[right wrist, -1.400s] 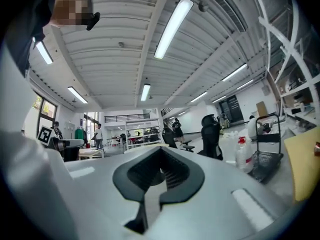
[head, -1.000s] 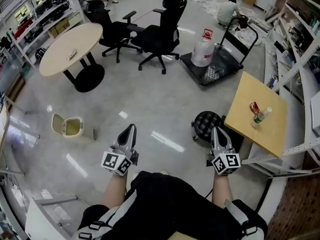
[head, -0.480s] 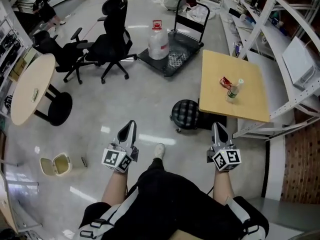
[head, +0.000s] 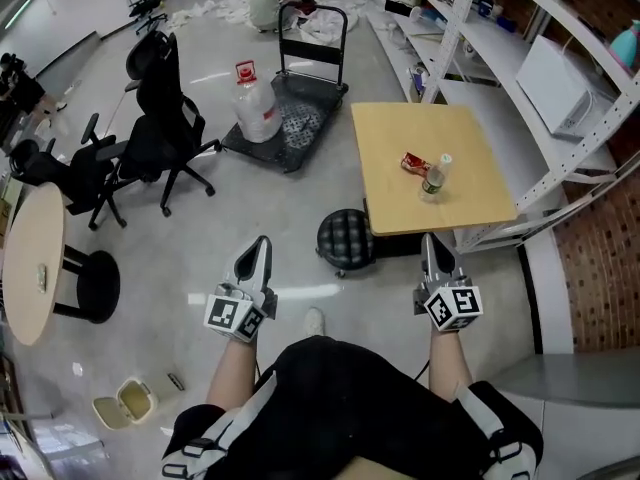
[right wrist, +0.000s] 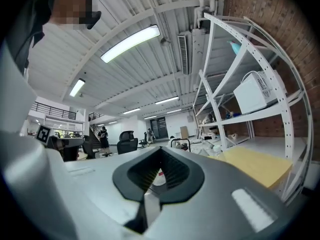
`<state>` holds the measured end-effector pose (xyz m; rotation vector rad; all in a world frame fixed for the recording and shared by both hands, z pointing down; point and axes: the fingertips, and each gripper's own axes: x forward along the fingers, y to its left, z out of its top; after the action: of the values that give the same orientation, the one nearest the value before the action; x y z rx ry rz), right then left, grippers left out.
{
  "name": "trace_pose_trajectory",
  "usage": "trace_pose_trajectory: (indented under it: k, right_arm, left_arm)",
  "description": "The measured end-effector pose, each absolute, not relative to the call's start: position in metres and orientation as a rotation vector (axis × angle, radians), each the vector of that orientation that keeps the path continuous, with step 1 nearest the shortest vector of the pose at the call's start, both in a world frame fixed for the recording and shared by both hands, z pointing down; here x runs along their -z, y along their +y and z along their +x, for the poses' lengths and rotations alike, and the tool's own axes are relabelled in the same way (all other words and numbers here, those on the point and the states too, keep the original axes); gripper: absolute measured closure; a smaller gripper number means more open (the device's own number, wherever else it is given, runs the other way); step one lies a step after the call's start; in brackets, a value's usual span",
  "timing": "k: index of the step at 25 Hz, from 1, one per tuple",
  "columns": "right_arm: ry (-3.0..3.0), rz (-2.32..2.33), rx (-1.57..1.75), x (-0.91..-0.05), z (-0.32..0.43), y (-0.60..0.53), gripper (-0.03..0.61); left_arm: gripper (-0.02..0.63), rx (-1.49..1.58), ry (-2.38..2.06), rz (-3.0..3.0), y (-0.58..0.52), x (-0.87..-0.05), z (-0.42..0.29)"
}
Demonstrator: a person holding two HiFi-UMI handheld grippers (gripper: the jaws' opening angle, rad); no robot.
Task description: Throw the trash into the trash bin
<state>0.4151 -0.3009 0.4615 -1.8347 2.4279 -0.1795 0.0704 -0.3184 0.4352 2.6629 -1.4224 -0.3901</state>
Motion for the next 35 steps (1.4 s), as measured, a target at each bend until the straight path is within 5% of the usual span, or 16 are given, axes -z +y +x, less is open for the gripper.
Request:
trace_pose_trajectory:
  k: [18, 35]
  right_arm:
    - [2.254, -2.028, 0.243, -0.469, 0.428, -0.344, 0.574]
    - [2.299, -2.111, 0.167, -0.473, 0.569, -0.418, 0.554]
  left_arm:
    - [0.614, 0.411, -1.037, 2.723, -0.432, -0.454, 0.124]
    - [0.612, 0.304, -1.052, 2.77, -0.513, -0.454, 0.248]
